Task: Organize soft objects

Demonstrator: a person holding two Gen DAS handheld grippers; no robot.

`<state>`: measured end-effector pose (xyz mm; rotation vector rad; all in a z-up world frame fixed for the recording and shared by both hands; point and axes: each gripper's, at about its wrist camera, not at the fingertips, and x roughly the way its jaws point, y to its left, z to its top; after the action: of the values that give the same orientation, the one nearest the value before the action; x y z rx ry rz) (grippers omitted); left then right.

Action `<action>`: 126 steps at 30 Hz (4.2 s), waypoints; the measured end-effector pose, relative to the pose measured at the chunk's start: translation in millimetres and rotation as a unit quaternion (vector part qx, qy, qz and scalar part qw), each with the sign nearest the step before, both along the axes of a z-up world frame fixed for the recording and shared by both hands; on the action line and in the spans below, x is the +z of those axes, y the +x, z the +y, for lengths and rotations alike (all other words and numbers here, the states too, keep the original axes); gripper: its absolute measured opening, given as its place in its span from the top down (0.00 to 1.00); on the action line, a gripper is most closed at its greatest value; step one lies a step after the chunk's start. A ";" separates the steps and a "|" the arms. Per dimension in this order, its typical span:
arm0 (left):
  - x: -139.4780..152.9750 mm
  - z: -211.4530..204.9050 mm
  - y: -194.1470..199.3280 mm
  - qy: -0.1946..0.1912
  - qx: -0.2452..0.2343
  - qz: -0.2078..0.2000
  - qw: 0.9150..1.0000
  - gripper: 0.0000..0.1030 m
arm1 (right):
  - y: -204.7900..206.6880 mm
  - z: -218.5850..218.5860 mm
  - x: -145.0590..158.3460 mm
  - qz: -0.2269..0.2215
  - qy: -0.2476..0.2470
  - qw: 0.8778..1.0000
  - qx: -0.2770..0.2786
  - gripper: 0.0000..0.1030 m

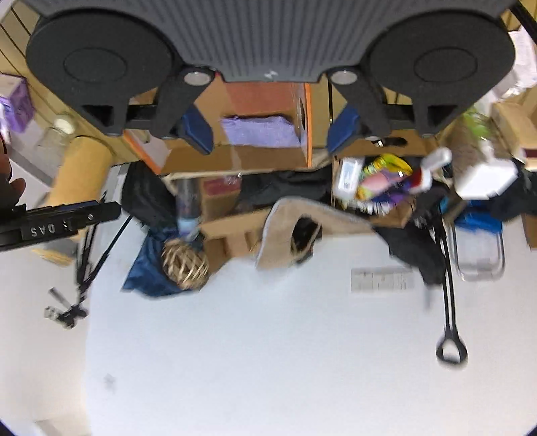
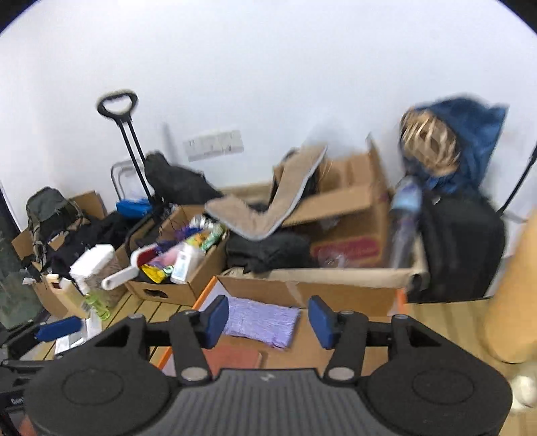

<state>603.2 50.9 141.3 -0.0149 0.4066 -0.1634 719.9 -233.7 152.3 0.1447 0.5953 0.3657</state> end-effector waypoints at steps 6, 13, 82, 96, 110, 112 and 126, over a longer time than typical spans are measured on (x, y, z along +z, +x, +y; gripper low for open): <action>-12.2 12.2 -143.7 -0.097 -0.063 -0.055 0.992 0.05 | -150.9 -32.8 -11.3 -0.079 -0.008 0.997 0.025 0.34; -68.6 -13.4 -283.3 -0.068 -0.087 -0.103 0.989 0.00 | -330.4 -46.5 -80.4 -0.131 -0.014 0.991 0.018 0.27; -151.2 -185.5 40.9 -0.165 -0.244 0.118 0.948 0.51 | -188.7 -98.1 -206.8 -0.083 0.016 0.985 -0.152 0.64; -82.7 -101.4 -64.9 -0.160 -0.198 0.025 0.967 0.51 | -253.8 -50.0 -120.5 -0.121 0.055 0.991 -0.031 0.63; -67.2 -104.3 146.1 -0.137 -0.155 0.065 0.976 0.44 | -16.8 -51.5 -78.3 -0.048 0.072 0.996 0.016 0.63; -84.0 -106.6 188.4 -0.133 -0.142 0.097 0.976 0.44 | 26.0 -46.9 -88.2 -0.025 0.063 0.997 0.020 0.63; -146.0 -126.3 277.3 -0.111 -0.129 0.187 0.968 0.49 | 138.6 -20.2 -175.4 0.054 -0.116 0.990 -0.054 0.54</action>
<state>880.5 -75.5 -4.8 -0.2174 0.7650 -0.4669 858.5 -253.9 -23.2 -0.0264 0.7300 0.1824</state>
